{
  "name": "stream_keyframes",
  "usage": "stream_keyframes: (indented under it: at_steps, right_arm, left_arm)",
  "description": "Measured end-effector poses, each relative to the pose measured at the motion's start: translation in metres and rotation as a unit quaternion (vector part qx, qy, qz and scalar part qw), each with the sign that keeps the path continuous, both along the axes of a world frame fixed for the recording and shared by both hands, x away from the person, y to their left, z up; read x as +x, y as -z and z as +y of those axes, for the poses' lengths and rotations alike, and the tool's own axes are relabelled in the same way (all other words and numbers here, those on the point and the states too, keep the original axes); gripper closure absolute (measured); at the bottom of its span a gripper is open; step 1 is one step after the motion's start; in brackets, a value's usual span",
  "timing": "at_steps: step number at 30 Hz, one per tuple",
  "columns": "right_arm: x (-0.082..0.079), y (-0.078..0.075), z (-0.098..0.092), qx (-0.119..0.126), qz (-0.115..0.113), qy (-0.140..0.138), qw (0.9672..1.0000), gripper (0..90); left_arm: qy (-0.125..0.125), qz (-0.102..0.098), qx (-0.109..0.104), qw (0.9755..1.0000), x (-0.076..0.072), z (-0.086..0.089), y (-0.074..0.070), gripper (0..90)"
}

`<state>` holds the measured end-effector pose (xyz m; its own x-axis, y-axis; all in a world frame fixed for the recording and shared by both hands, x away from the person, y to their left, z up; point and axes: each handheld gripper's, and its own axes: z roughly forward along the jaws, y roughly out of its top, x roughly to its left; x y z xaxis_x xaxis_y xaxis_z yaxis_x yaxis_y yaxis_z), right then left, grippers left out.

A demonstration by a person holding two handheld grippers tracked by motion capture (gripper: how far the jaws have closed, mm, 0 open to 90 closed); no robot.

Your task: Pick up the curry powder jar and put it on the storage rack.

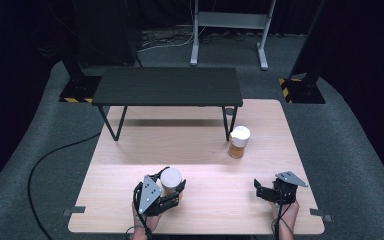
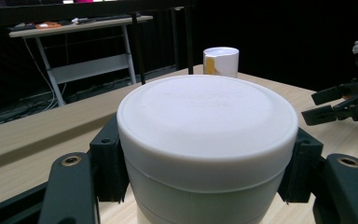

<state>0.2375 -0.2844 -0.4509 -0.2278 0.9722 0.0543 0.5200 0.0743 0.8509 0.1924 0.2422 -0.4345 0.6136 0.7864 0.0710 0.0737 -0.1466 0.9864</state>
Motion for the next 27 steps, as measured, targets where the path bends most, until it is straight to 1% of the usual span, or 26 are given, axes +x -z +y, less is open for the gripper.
stream_keyframes:
  at_steps: [12,18,21,24,27]
  right_arm:
    - [0.000,0.000,0.000,0.000,0.000,0.000,1.0000,1.5]
    - [0.001,0.000,0.000,0.001,0.001,-0.001,1.0000,1.5]
    - [0.000,0.000,-0.001,0.001,-0.001,0.000,1.0000,1.5]
    - [0.000,0.000,-0.001,0.001,0.001,0.000,1.0000,1.5]
    - [0.001,0.000,-0.001,0.001,0.001,-0.001,1.0000,1.5]
  left_arm:
    - [-0.003,-0.004,0.007,1.0000,0.010,0.004,-0.005,33.3]
    - [-0.006,-0.007,0.007,0.9999,0.014,0.005,-0.007,33.3]
    - [-0.005,-0.006,0.005,1.0000,0.018,0.006,-0.009,33.3]
    - [-0.004,-0.007,0.010,0.9999,0.021,0.006,-0.011,33.3]
    - [-0.003,-0.008,0.011,0.9999,0.023,0.006,-0.011,33.3]
